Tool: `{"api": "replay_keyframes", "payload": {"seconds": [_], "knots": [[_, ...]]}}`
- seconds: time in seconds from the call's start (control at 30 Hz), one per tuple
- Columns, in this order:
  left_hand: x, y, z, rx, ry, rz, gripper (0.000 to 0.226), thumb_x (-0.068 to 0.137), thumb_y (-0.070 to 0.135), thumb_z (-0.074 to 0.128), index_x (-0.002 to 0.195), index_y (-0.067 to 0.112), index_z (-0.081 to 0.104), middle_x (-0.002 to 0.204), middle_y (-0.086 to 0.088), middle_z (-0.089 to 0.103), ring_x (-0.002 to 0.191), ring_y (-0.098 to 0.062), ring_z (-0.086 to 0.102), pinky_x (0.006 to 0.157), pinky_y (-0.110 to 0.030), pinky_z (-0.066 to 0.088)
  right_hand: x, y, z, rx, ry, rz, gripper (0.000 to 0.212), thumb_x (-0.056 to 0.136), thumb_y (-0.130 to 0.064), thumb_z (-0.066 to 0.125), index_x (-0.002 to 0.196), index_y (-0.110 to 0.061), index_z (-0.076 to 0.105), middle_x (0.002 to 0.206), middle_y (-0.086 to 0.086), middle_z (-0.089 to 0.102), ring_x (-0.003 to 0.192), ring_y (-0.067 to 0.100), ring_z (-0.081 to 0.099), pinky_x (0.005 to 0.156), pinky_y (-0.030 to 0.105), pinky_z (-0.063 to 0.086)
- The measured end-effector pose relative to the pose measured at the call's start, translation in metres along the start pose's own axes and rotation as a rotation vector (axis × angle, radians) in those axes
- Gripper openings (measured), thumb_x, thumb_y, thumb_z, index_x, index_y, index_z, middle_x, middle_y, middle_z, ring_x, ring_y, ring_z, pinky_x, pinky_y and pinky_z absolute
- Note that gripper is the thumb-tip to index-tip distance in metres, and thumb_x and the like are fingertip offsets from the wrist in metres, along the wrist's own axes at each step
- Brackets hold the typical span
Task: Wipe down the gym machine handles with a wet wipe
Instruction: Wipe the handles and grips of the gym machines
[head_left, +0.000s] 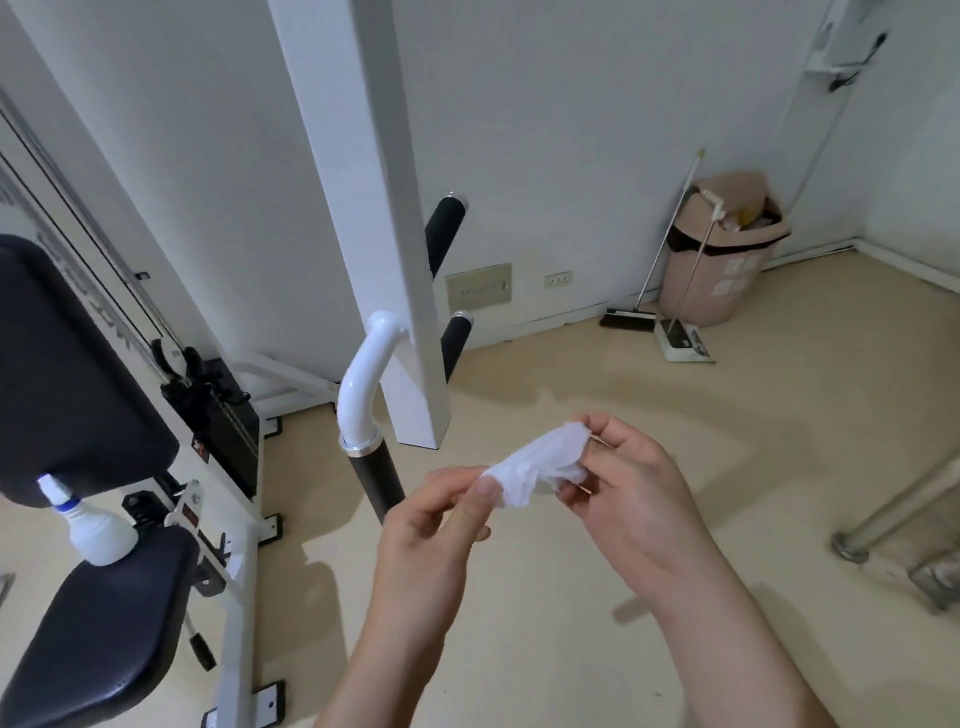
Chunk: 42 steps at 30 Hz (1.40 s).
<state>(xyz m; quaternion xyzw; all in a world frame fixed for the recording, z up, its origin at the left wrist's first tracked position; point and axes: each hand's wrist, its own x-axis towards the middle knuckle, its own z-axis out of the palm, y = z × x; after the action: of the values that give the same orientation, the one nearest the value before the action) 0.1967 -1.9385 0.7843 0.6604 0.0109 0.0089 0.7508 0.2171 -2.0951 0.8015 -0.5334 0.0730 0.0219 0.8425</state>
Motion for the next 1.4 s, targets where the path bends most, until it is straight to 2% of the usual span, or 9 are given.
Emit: {"api": "replay_keyframes", "payload": {"seconds": [0.17, 0.3, 0.5, 0.63, 0.73, 0.83, 0.97, 1.17, 1.4], "knots": [[0.02, 0.001, 0.069, -0.201, -0.011, -0.045, 0.027, 0.086, 0.029, 0.058, 0.07, 0.008, 0.066, 0.075, -0.008, 0.058, 0.074, -0.018, 0.051, 0.072, -0.032, 0.042, 0.023, -0.045, -0.051, 0.027, -0.113, 0.028, 0.022, 0.094, 0.002, 0.042, 0.089, -0.006, 0.062, 0.071, 0.007, 0.066, 0.066, 0.017, 0.063, 0.056, 0.023, 0.051], [0.038, -0.007, 0.126, 0.011, 0.012, 0.018, 0.039, 0.073, 0.044, 0.071, 0.055, 0.014, 0.056, 0.063, -0.003, 0.052, 0.062, -0.013, 0.043, 0.064, -0.027, 0.034, 0.052, -0.079, -0.103, -0.19, -0.058, 0.001, 0.012, 0.094, -0.014, 0.055, 0.093, -0.008, 0.065, 0.076, 0.01, 0.069, 0.069, 0.021, 0.063, 0.062, 0.029, 0.05], [0.05, -0.01, 0.174, -0.101, 0.056, 0.023, 0.027, 0.066, 0.031, 0.074, 0.07, 0.019, 0.05, 0.058, -0.003, 0.058, 0.055, -0.015, 0.046, 0.054, -0.023, 0.035, 0.096, -0.103, -0.155, -0.312, -0.026, 0.103, 0.012, 0.09, -0.024, 0.062, 0.081, -0.021, 0.055, 0.043, -0.01, 0.037, 0.038, 0.007, 0.032, 0.043, 0.021, 0.027], [0.06, -0.006, 0.179, 0.059, 0.1, 0.05, 0.013, 0.079, 0.023, 0.066, 0.092, 0.025, 0.066, 0.063, -0.001, 0.057, 0.059, -0.014, 0.046, 0.059, -0.024, 0.039, 0.118, -0.101, -0.173, -0.442, -0.305, 0.133, 0.035, 0.088, -0.046, 0.052, 0.091, -0.013, 0.063, 0.054, -0.003, 0.039, 0.05, 0.012, 0.046, 0.05, 0.021, 0.036], [0.069, -0.004, 0.179, 0.207, 0.018, 0.04, 0.03, 0.09, 0.005, 0.061, 0.109, 0.025, 0.069, 0.065, -0.004, 0.062, 0.062, -0.01, 0.057, 0.062, -0.016, 0.045, 0.132, -0.092, -0.166, -0.582, -0.632, 0.136, 0.045, 0.08, -0.063, 0.053, 0.103, -0.028, 0.069, 0.082, -0.014, 0.066, 0.091, 0.006, 0.064, 0.08, 0.025, 0.049], [0.08, 0.0, 0.171, 0.375, 0.02, 0.04, 0.027, 0.089, 0.007, 0.063, 0.109, 0.022, 0.07, 0.076, 0.001, 0.071, 0.073, -0.009, 0.066, 0.07, -0.021, 0.05, 0.149, -0.08, -0.152, -0.6, -0.849, 0.228, 0.029, 0.083, -0.037, 0.065, 0.108, -0.022, 0.07, 0.105, -0.004, 0.072, 0.103, 0.013, 0.065, 0.093, 0.029, 0.048], [0.092, 0.005, 0.147, 0.784, 0.122, 0.067, 0.035, 0.082, 0.022, 0.073, 0.109, 0.042, 0.066, 0.084, 0.021, 0.071, 0.08, 0.0, 0.066, 0.078, -0.018, 0.051, 0.178, -0.078, -0.129, -0.718, -0.855, 0.126, 0.007, 0.08, -0.01, 0.074, 0.079, -0.017, 0.075, 0.074, -0.005, 0.067, 0.074, 0.005, 0.059, 0.073, 0.018, 0.045], [0.115, 0.013, 0.112, 1.261, 0.32, 0.188, 0.007, 0.084, 0.035, 0.06, 0.084, 0.033, 0.066, 0.072, 0.013, 0.061, 0.066, -0.007, 0.054, 0.056, -0.022, 0.045, 0.203, -0.08, -0.078, -0.878, -0.848, -0.039, 0.014, 0.088, -0.015, 0.064, 0.076, -0.022, 0.063, 0.096, -0.017, 0.069, 0.076, -0.008, 0.06, 0.065, 0.012, 0.04], [0.119, 0.002, 0.103, 1.199, 0.66, 0.268, 0.032, 0.07, 0.026, 0.08, 0.076, 0.029, 0.049, 0.071, 0.016, 0.051, 0.062, -0.007, 0.045, 0.048, -0.018, 0.04, 0.219, -0.059, -0.038, -0.596, -0.7, 0.092, 0.012, 0.088, -0.009, 0.063, 0.077, -0.01, 0.059, 0.061, 0.016, 0.06, 0.047, 0.015, 0.047, 0.05, 0.021, 0.044]]}}
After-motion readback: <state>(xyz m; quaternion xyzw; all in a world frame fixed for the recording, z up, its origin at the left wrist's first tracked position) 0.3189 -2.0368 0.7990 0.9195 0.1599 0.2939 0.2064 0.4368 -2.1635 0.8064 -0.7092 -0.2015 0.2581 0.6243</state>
